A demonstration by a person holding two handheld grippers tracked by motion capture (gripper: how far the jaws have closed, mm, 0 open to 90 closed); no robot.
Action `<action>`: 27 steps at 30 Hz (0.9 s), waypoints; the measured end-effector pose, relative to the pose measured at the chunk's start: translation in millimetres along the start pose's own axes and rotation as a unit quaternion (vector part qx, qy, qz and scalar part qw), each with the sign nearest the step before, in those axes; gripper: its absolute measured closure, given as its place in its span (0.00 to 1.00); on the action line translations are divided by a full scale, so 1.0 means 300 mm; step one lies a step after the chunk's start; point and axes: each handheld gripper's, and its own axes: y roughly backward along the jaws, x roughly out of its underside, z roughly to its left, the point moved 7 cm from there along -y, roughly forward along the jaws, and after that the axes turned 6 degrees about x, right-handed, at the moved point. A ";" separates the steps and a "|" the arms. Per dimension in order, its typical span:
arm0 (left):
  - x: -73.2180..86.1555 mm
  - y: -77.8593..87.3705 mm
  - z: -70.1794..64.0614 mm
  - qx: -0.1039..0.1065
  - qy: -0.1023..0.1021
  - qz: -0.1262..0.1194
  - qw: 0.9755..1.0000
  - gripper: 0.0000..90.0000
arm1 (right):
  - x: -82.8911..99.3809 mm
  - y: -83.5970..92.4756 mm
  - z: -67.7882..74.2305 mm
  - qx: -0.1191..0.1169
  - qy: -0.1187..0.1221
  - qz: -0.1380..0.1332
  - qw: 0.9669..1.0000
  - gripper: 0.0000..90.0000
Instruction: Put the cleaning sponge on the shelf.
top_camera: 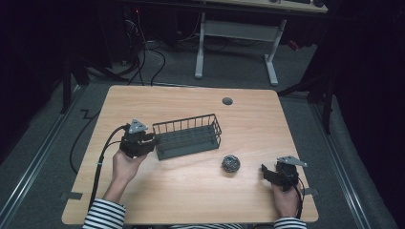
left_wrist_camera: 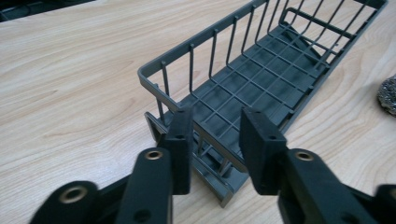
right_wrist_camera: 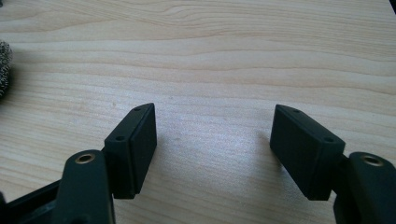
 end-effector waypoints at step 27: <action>0.275 0.166 0.169 -0.067 0.062 -0.030 0.995 0.30 | 0.000 0.013 0.033 -0.044 0.015 0.004 0.999 0.36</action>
